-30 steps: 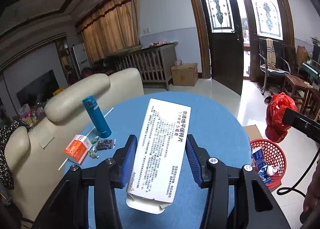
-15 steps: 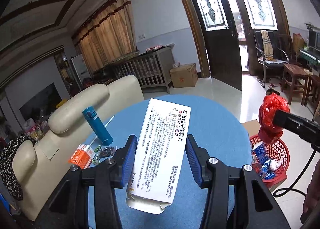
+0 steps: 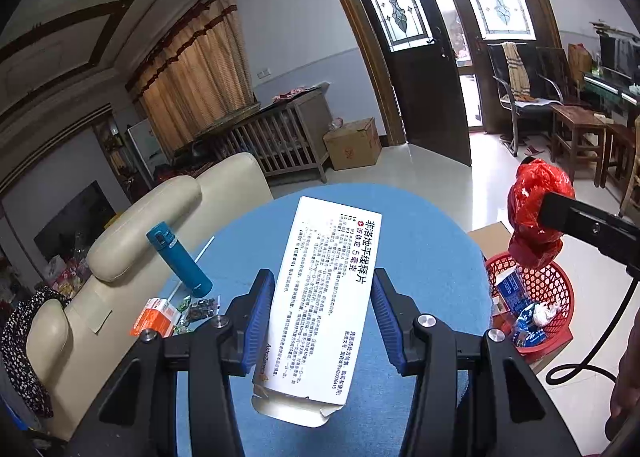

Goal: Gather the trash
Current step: 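Carry the red bag and white box toward the red basket with both tools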

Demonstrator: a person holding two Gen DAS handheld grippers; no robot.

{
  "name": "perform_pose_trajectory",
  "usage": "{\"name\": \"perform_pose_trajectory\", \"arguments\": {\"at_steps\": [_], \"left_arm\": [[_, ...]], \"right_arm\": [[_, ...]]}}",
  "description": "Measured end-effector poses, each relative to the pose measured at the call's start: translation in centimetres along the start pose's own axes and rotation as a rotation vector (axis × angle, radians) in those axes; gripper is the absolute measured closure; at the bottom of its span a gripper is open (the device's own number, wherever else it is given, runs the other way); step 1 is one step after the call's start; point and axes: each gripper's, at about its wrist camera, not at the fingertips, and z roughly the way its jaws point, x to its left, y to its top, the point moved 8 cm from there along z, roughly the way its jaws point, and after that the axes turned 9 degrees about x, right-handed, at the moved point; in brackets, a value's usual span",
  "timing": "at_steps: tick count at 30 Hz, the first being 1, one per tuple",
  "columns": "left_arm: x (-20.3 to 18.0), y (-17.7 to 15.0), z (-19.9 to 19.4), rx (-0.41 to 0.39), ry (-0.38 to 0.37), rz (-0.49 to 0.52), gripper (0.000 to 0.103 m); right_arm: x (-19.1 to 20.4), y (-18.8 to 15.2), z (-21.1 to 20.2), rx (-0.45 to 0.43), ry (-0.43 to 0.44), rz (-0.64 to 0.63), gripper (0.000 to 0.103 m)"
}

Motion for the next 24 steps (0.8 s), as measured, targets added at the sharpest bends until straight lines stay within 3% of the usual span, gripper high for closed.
{"name": "perform_pose_trajectory", "arguments": {"at_steps": [24], "left_arm": [[-2.8, 0.4, 0.7, 0.023, -0.024, 0.065, 0.052]], "right_arm": [[-0.7, -0.8, -3.1, -0.046, -0.037, 0.072, 0.054]]}}
